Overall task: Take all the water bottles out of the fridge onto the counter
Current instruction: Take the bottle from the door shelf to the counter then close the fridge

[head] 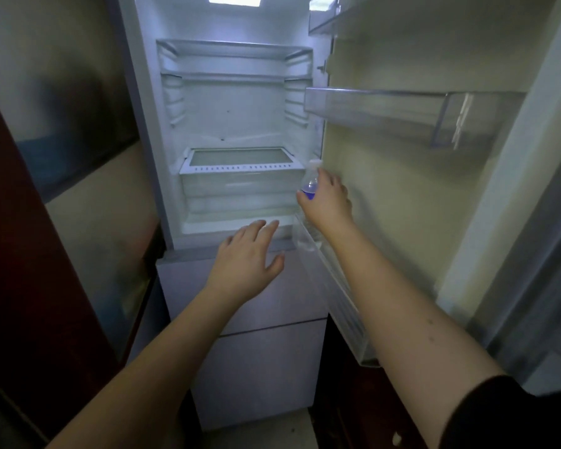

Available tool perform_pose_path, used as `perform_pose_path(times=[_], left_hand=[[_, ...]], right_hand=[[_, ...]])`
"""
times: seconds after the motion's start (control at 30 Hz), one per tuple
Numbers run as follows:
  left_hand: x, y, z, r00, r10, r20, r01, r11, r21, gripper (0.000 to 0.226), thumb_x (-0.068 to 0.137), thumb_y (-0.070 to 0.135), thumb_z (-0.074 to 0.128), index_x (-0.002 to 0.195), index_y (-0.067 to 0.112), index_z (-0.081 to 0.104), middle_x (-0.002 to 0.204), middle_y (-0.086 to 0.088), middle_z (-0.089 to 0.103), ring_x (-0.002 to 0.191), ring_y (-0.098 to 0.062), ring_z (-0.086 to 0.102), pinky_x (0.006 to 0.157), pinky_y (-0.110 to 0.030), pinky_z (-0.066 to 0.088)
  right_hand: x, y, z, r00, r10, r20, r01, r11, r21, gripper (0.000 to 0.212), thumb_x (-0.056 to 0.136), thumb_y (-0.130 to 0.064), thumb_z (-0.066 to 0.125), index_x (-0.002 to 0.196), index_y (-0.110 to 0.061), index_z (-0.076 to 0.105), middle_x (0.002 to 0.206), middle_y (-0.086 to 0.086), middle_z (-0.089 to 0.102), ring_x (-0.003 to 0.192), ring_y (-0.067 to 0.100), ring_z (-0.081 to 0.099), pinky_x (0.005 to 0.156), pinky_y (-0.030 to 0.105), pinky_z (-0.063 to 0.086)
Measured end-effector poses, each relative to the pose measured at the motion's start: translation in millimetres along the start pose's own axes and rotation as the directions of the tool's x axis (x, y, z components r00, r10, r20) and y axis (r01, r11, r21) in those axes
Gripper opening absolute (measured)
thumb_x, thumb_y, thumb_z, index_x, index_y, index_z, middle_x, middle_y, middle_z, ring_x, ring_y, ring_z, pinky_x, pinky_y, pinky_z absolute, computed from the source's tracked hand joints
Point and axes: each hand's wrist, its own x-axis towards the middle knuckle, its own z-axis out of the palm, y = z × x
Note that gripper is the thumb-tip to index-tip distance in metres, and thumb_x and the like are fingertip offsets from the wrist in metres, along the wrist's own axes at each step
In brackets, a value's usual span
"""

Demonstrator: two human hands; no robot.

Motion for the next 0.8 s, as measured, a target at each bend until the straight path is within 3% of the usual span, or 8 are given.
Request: perform_pose_path(times=[0.13,0.23,0.3,0.37,0.43,0.53,0.6,0.8], left_hand=[[17,-1,2,1.000,-0.013,-0.016,0.013,1.000,-0.004,0.061,0.095,0.046,0.047,0.150,0.024,0.032,0.151,-0.001,0.040,0.136,-0.021,0.039,0.107,-0.041,0.034],[25,-4,6,0.999,-0.019,-0.029,0.019,1.000,-0.002,0.061,0.095,0.045,0.048,0.150,0.024,0.033,0.150,-0.001,0.041,0.135,-0.021,0.040,0.105,-0.040,0.035],[26,-7,10,0.999,-0.027,-0.030,0.027,1.000,0.000,0.061,0.095,0.046,0.048,0.150,0.024,0.033,0.150,-0.001,0.041,0.135,-0.021,0.040,0.106,-0.040,0.034],[27,-12,14,0.999,-0.035,-0.020,0.035,0.999,-0.005,0.062,0.095,0.047,0.047,0.150,0.024,0.032,0.151,-0.001,0.040,0.136,-0.020,0.039,0.107,-0.040,0.034],[28,-18,18,0.999,-0.053,-0.010,0.053,0.998,-0.017,0.063,0.095,0.048,0.047,0.151,0.025,0.030,0.152,-0.001,0.039,0.137,-0.019,0.038,0.109,-0.040,0.035],[28,-23,20,0.997,-0.073,0.001,0.073,0.997,-0.033,0.063,0.094,0.050,0.048,0.150,0.026,0.031,0.151,0.000,0.039,0.137,-0.018,0.038,0.108,-0.041,0.037],[26,-26,21,0.997,-0.076,0.000,0.076,0.996,-0.041,0.063,0.093,0.051,0.049,0.149,0.027,0.033,0.151,0.001,0.039,0.137,-0.017,0.038,0.108,-0.041,0.037],[22,-35,21,0.996,-0.085,0.009,0.085,0.995,-0.047,0.063,0.093,0.053,0.046,0.149,0.027,0.033,0.152,0.003,0.038,0.136,-0.017,0.039,0.109,-0.041,0.034]], right_hand=[[28,7,19,0.984,0.179,-0.002,-0.177,0.973,0.149,0.082,0.081,-0.037,0.068,0.149,-0.016,0.027,0.142,0.014,0.042,0.128,0.035,0.044,0.102,0.042,0.041],[42,17,34,0.969,0.247,-0.013,-0.246,0.966,0.084,0.102,0.077,-0.043,0.075,0.154,-0.014,0.014,0.150,0.014,0.034,0.137,0.033,0.034,0.108,0.043,0.034],[49,25,48,0.958,0.285,0.028,-0.286,0.955,0.073,0.113,0.073,-0.047,0.079,0.154,-0.014,0.008,0.152,0.014,0.033,0.139,0.032,0.033,0.110,0.043,0.032],[56,31,62,0.925,0.363,0.110,-0.378,0.908,0.179,0.115,0.069,-0.045,0.083,0.153,-0.013,0.011,0.149,0.014,0.038,0.135,0.032,0.040,0.106,0.042,0.037],[62,35,76,0.882,0.426,0.202,-0.471,0.812,0.344,0.100,0.068,-0.038,0.086,0.145,-0.009,0.028,0.138,0.012,0.049,0.122,0.029,0.053,0.097,0.038,0.046],[66,43,92,0.870,0.411,0.273,-0.491,0.782,0.384,0.068,0.072,-0.033,0.083,0.125,-0.007,0.049,0.118,0.009,0.059,0.104,0.026,0.062,0.090,0.039,0.052],[69,47,100,0.878,0.395,0.269,-0.478,0.755,0.450,0.053,0.072,-0.026,0.083,0.110,-0.008,0.051,0.104,0.010,0.056,0.091,0.022,0.059,0.086,0.039,0.051],[67,55,99,0.915,0.341,0.214,-0.402,0.745,0.532,0.041,0.070,-0.013,0.077,0.099,-0.012,0.048,0.087,0.008,0.053,0.071,0.020,0.053,0.060,0.028,0.040]])
